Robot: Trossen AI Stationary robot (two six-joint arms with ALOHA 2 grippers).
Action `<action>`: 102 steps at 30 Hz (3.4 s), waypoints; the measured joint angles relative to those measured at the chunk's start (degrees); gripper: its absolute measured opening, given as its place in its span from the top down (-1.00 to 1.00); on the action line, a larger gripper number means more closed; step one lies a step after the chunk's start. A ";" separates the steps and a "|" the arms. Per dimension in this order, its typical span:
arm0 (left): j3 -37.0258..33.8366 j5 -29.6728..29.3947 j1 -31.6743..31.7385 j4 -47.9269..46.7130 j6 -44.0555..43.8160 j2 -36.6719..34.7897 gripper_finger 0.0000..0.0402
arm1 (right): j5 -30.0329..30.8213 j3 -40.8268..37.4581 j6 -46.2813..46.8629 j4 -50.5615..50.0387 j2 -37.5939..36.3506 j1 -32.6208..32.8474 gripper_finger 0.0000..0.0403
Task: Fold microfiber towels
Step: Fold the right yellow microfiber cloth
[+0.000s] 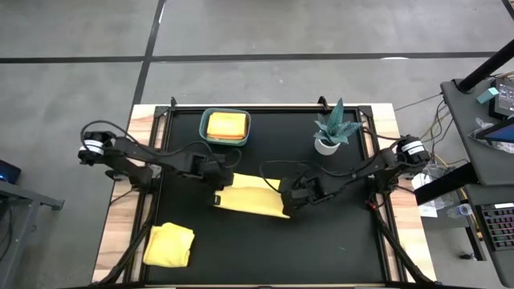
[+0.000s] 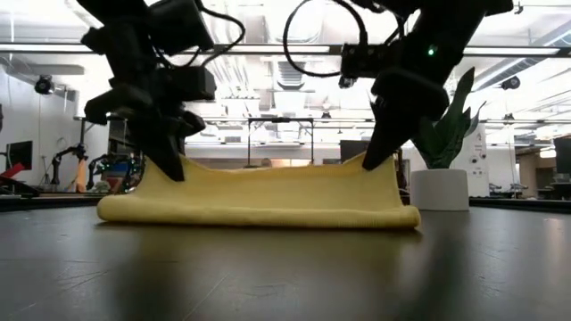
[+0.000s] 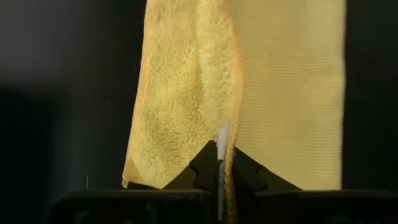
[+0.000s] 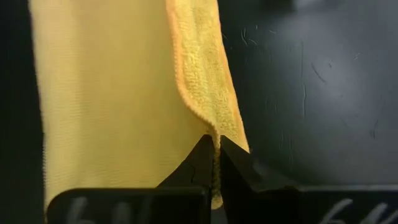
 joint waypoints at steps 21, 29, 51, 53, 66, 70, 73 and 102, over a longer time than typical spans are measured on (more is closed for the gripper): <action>0.26 -1.97 1.51 3.99 0.07 5.25 0.62 | 0.40 -0.04 0.63 -0.84 1.88 -2.04 0.71; 0.24 -11.64 1.51 2.49 0.13 5.20 0.32 | 0.47 -0.04 0.60 -3.19 1.56 -3.41 0.42; -0.56 -7.35 -1.29 2.42 1.86 3.03 0.47 | -2.79 -4.58 -8.87 17.64 2.28 -3.59 0.93; -1.95 -7.05 -1.42 5.86 1.86 3.12 0.58 | -2.74 -5.78 -9.40 21.89 2.56 -4.06 0.94; -10.58 -11.15 -1.18 17.79 1.43 3.08 0.98 | 4.09 -8.68 -10.37 25.21 8.37 -6.57 0.96; -11.34 -12.26 -1.18 17.89 0.83 3.08 0.98 | 4.82 -8.68 -11.94 24.61 7.99 -6.80 0.96; -11.34 -14.24 -1.18 17.40 -0.07 2.65 0.98 | 4.85 -8.31 -13.49 23.78 6.80 -6.95 0.96; -12.66 -13.65 -9.90 13.51 -6.29 -7.92 0.98 | -19.17 -6.66 42.55 1.82 -1.11 -5.75 -0.01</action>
